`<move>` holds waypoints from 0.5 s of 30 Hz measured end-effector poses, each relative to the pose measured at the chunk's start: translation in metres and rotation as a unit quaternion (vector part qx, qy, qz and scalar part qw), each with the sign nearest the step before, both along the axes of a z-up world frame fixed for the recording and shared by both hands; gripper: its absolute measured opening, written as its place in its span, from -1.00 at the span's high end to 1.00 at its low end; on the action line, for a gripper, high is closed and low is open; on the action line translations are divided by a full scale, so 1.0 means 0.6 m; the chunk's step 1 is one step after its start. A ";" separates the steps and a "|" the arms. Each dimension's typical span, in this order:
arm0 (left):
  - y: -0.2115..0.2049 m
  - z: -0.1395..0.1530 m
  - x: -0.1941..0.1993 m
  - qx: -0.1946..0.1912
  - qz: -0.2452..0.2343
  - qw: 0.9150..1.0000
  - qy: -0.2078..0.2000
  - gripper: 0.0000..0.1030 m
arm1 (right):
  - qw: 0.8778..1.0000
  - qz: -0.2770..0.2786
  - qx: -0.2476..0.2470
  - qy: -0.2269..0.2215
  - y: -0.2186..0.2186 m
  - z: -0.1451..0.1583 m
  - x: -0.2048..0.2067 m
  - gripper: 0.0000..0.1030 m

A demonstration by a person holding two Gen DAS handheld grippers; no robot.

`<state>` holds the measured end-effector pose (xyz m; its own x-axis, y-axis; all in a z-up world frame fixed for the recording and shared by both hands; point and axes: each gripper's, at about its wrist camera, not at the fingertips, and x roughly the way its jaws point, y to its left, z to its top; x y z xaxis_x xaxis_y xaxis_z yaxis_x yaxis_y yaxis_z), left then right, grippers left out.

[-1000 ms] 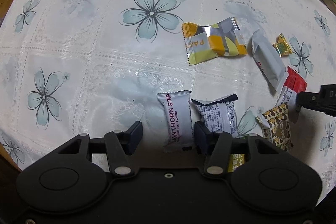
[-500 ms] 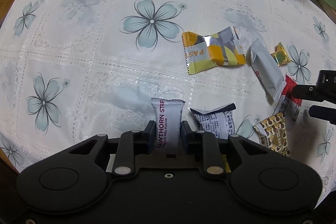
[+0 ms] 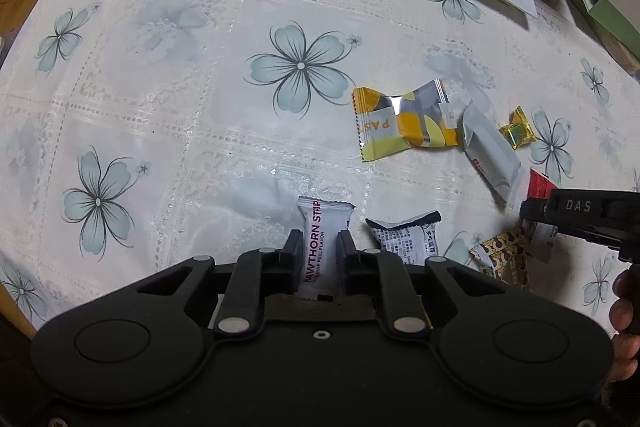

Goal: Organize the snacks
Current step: 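Grasp the white Hawthorn Strip packet with left while right grasps red-white packet, then lift both packets and carry them toward the gold tray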

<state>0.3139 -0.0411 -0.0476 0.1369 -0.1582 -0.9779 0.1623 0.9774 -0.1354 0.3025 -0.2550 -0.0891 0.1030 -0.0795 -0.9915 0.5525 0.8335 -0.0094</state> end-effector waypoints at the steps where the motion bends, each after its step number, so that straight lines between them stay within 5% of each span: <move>1: 0.002 0.000 -0.001 -0.001 0.002 1.000 -0.001 0.55 | 1.000 -0.005 0.001 0.002 -0.005 0.001 -0.003 0.35; 5: 0.005 -0.002 0.002 -0.004 0.008 1.000 0.002 0.49 | 1.000 -0.022 0.007 -0.008 -0.035 0.018 -0.019 0.35; 9: 0.002 -0.010 0.003 -0.003 0.011 1.000 0.001 -0.03 | 0.999 -0.032 0.012 -0.023 -0.053 0.035 -0.026 0.35; 15: -0.019 -0.023 0.008 0.021 -0.003 1.000 -0.002 -0.07 | 0.998 -0.027 0.052 -0.037 -0.064 0.052 -0.030 0.35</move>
<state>0.3184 -0.0524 -0.0614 0.1398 -0.1173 -0.9832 0.1682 0.9813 -0.0932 0.2842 -0.2935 -0.0579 0.1748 0.0167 -0.9845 0.5933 0.7961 0.1189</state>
